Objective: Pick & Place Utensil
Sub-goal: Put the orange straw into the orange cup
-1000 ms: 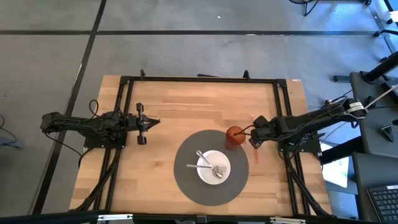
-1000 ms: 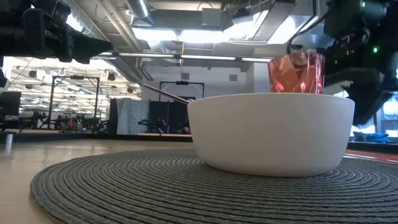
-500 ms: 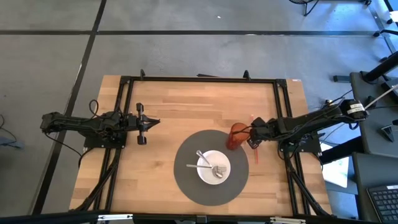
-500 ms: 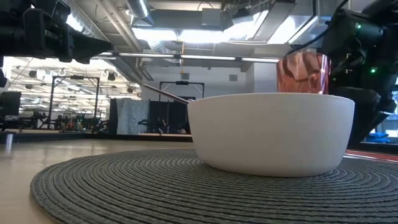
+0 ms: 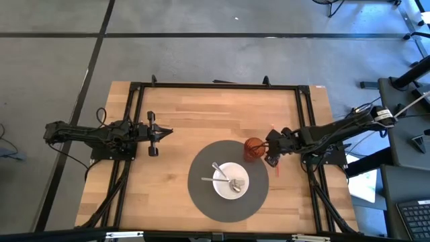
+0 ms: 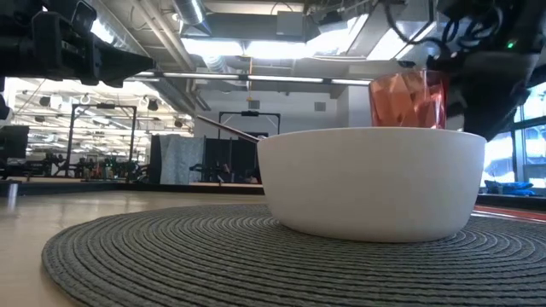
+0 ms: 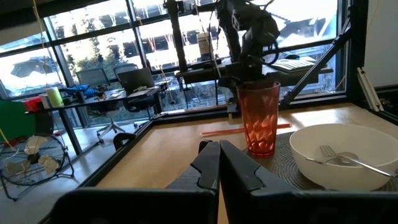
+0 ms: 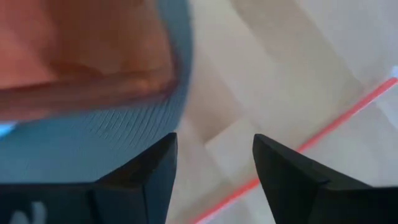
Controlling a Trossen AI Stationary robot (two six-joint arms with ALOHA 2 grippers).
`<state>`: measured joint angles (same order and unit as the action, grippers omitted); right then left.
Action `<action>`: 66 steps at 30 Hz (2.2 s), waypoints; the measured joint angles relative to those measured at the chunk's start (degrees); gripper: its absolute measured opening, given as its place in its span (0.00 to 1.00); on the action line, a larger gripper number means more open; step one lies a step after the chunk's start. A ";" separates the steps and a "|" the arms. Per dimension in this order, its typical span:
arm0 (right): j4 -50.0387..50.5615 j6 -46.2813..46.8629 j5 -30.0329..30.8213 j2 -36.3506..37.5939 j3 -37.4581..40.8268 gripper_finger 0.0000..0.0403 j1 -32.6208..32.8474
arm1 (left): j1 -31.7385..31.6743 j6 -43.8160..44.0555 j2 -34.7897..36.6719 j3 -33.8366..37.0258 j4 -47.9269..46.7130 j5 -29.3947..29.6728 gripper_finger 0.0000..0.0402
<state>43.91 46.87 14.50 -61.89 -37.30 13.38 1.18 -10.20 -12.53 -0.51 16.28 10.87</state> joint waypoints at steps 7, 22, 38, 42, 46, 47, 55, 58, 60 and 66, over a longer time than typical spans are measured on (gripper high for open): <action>13.33 0.11 -3.87 0.02 -5.09 0.52 2.98 | 0.01 0.00 -0.01 0.00 -0.03 0.00 0.02; 25.03 13.52 12.43 1.54 -6.14 0.52 3.54 | 0.00 0.00 -0.01 0.00 -0.05 0.00 0.01; 24.46 5.89 13.76 10.38 -5.76 0.52 -10.64 | 0.01 0.00 0.00 0.00 -0.11 0.00 0.01; 19.28 0.43 9.65 8.28 -3.86 0.52 -16.65 | 0.00 0.00 0.01 0.00 -0.12 0.00 0.00; 17.74 -2.70 9.06 5.61 -1.36 0.52 -22.38 | -0.01 0.00 0.01 0.00 -0.23 0.00 0.01; 16.50 -3.61 8.21 5.14 -0.56 0.52 -23.62 | -0.01 0.00 0.00 0.00 -0.23 0.00 0.01; -0.21 -11.24 1.33 1.97 6.76 0.52 -29.89 | -0.01 0.00 -0.01 0.00 -0.24 0.00 0.01; -4.08 -11.85 -0.64 0.44 8.42 0.52 -31.15 | -0.01 0.00 0.01 0.00 -0.25 0.00 0.01; -6.59 -12.67 -2.29 -0.78 9.47 0.52 -31.64 | 0.01 0.00 -0.01 0.00 -0.24 0.00 0.01; -10.07 -12.65 -2.55 -5.80 10.53 0.52 -32.43 | -0.01 0.00 -0.01 0.00 -0.25 0.00 0.01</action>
<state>33.84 34.22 11.94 -67.69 -26.76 -19.05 1.17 -10.20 -12.53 -0.51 16.03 10.87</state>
